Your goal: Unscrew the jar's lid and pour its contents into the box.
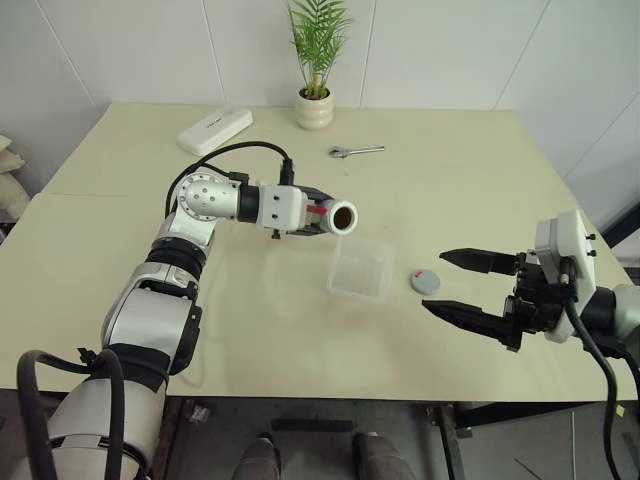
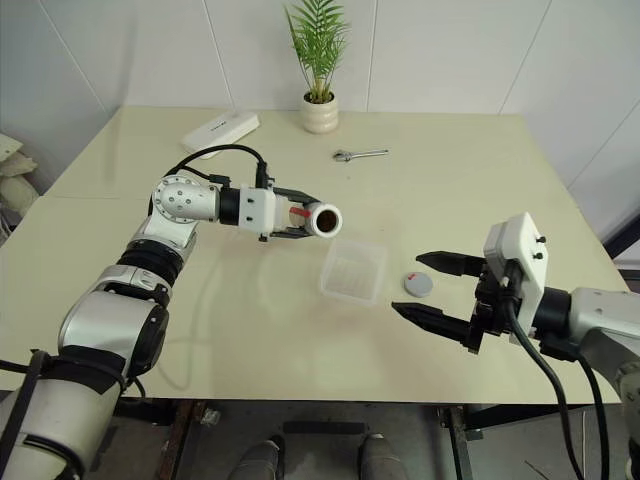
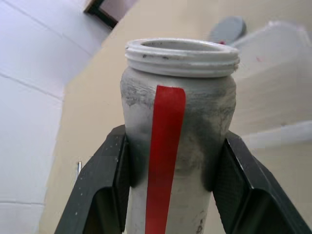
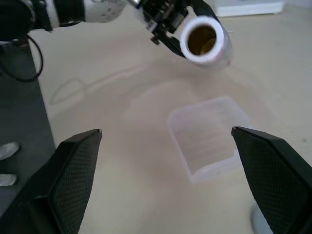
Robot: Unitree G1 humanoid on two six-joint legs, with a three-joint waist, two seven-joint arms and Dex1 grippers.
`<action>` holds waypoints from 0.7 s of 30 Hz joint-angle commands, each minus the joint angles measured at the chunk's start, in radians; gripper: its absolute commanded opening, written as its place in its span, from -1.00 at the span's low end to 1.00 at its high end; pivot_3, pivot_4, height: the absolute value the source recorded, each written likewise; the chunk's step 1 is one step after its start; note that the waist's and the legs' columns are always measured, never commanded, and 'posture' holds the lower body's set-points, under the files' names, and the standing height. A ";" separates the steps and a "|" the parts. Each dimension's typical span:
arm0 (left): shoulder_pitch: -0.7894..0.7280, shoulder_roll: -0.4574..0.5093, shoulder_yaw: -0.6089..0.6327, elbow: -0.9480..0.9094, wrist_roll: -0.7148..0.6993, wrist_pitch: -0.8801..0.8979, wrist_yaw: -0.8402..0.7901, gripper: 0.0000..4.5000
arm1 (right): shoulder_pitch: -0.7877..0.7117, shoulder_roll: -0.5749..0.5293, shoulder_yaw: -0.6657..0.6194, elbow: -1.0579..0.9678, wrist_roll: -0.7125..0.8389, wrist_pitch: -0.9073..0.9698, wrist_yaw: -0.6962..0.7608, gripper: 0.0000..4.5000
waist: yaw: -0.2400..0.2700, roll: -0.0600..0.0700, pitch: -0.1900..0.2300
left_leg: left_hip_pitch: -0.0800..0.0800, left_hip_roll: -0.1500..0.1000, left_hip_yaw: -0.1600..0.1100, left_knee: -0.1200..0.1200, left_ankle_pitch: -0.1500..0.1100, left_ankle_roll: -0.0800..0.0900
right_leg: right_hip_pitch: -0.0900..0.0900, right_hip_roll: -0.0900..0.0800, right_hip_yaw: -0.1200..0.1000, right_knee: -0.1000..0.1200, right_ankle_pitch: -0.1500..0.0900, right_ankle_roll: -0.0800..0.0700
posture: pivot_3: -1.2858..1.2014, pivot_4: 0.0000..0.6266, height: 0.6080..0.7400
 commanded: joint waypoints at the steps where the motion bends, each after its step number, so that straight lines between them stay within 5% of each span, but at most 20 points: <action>1: -0.084 0.019 -0.089 -0.005 0.213 -0.095 0.310 -0.17 | 0.027 -0.040 -0.063 -0.045 0.044 -0.019 -0.019 0.99 | 0.001 -0.001 0.000 | 0.000 0.000 0.000 0.000 0.000 0.000 | 0.000 0.000 0.000 0.000 0.000 0.000 | 0.03 -0.52 1.00; 6: -0.167 0.036 -0.294 -0.052 0.582 -0.151 0.784 -0.17 | 0.040 -0.034 -0.044 -0.046 0.017 -0.047 -0.099 0.99 | 0.001 -0.001 0.001 | -0.001 0.000 0.000 0.001 0.000 0.000 | 0.000 0.000 0.001 -0.002 0.001 0.002 | 0.03 -0.52 1.00; 13: -0.299 0.040 -0.691 -0.154 1.132 -0.009 1.544 -0.17 | 0.033 -0.033 0.018 -0.059 0.019 -0.075 -0.162 0.99 | 0.000 -0.003 0.002 | -0.003 0.000 0.001 0.000 -0.001 -0.001 | 0.000 0.000 0.001 -0.007 0.002 0.004 | 0.03 -0.52 1.00; 21: -0.336 0.017 -0.874 -0.127 1.318 0.231 1.887 -0.17 | 0.028 -0.040 0.050 -0.055 0.020 -0.091 -0.196 0.99 | 0.003 -0.003 0.002 | -0.005 0.000 0.002 -0.001 -0.001 -0.001 | -0.001 0.000 0.002 -0.009 0.002 0.004 | 0.03 -0.52 1.00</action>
